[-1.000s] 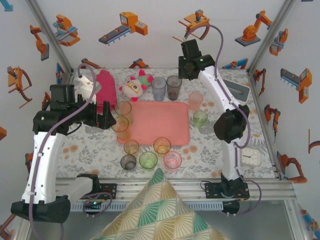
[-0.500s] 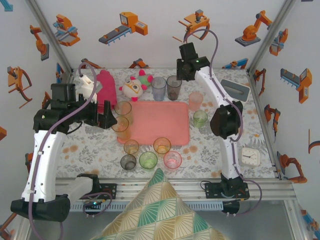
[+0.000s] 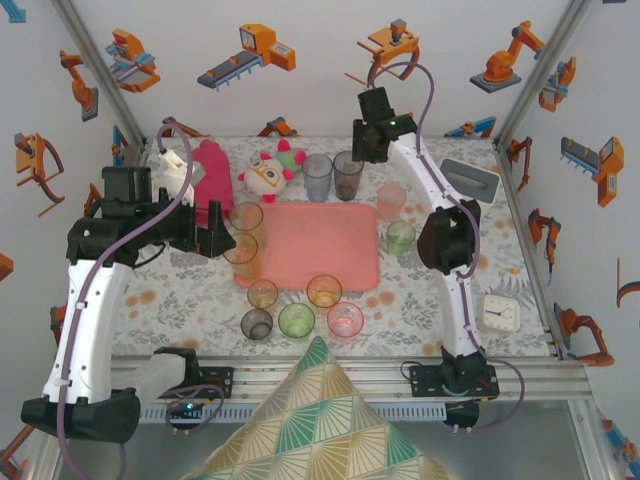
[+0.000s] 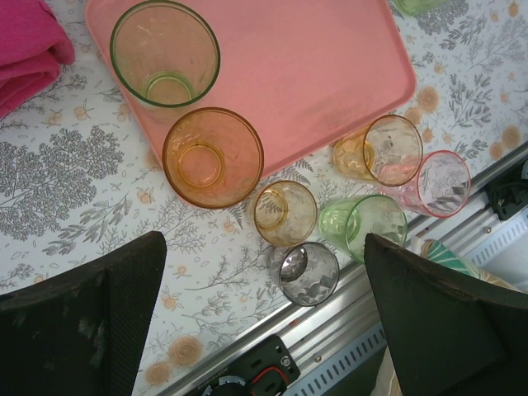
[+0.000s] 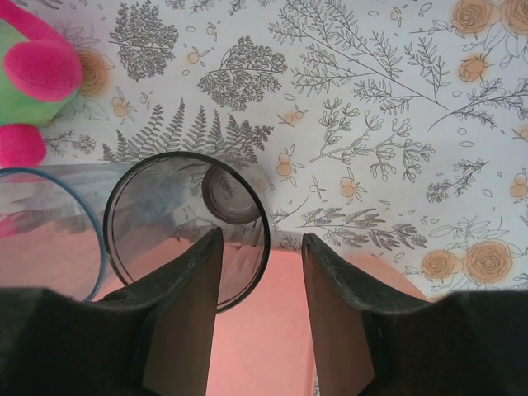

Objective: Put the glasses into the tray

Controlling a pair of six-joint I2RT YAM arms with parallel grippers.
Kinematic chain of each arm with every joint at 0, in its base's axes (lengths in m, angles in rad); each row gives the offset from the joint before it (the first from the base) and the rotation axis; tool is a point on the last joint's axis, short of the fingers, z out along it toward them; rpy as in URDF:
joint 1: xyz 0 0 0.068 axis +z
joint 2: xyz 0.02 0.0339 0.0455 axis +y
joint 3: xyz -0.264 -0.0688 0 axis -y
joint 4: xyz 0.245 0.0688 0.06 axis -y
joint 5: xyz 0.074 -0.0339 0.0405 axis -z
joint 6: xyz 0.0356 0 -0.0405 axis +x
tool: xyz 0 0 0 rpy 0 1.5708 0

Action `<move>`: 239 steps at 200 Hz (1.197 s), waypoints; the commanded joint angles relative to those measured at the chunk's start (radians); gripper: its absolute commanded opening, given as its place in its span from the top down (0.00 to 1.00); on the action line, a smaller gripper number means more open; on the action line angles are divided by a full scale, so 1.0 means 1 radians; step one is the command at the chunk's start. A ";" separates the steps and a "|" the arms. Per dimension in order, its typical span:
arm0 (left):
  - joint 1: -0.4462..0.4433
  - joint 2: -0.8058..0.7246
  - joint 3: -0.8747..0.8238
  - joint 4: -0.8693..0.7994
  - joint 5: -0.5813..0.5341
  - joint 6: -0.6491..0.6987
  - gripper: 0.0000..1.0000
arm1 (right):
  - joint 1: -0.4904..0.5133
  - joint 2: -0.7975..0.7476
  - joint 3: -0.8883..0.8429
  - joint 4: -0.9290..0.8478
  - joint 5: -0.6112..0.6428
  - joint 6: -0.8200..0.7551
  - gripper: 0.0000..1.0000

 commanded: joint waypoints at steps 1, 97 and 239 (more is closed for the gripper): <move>-0.005 0.003 0.024 -0.013 0.021 -0.011 0.03 | -0.014 0.026 0.032 -0.025 -0.009 0.018 0.58; -0.005 -0.014 0.038 -0.013 0.027 -0.022 0.03 | -0.023 0.029 0.031 -0.073 -0.020 0.017 0.61; -0.005 -0.029 0.018 -0.003 0.013 -0.016 0.03 | -0.024 0.060 0.043 -0.104 -0.027 0.025 0.70</move>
